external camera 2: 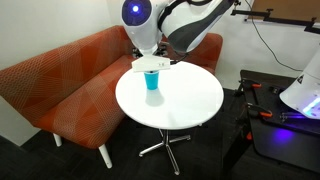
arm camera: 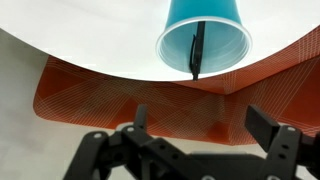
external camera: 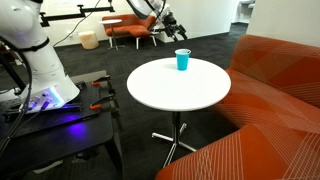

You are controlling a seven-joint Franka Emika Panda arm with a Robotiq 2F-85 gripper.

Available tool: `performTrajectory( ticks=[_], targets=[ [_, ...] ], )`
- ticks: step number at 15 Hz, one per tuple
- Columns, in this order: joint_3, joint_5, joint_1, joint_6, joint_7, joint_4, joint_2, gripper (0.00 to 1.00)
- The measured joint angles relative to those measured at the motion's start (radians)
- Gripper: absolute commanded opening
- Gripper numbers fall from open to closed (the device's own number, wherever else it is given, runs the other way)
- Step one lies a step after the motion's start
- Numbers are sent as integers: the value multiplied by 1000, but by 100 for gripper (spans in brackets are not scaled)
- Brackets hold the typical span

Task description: Take the pen out of the cup and put it on the table

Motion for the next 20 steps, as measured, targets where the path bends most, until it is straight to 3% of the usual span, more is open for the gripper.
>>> performTrajectory(
  ticks=[4, 13, 17, 18, 20],
  targets=[
    [-18, 0, -18, 80, 0, -24, -8, 100],
    [-18, 1, -16, 81, 0, -19, -1, 100],
    [-18, 1, -15, 81, 0, -18, 0, 58],
    [-18, 1, -15, 81, 0, -18, 0, 64],
    [-18, 1, -15, 81, 0, -18, 1, 67]
  ],
)
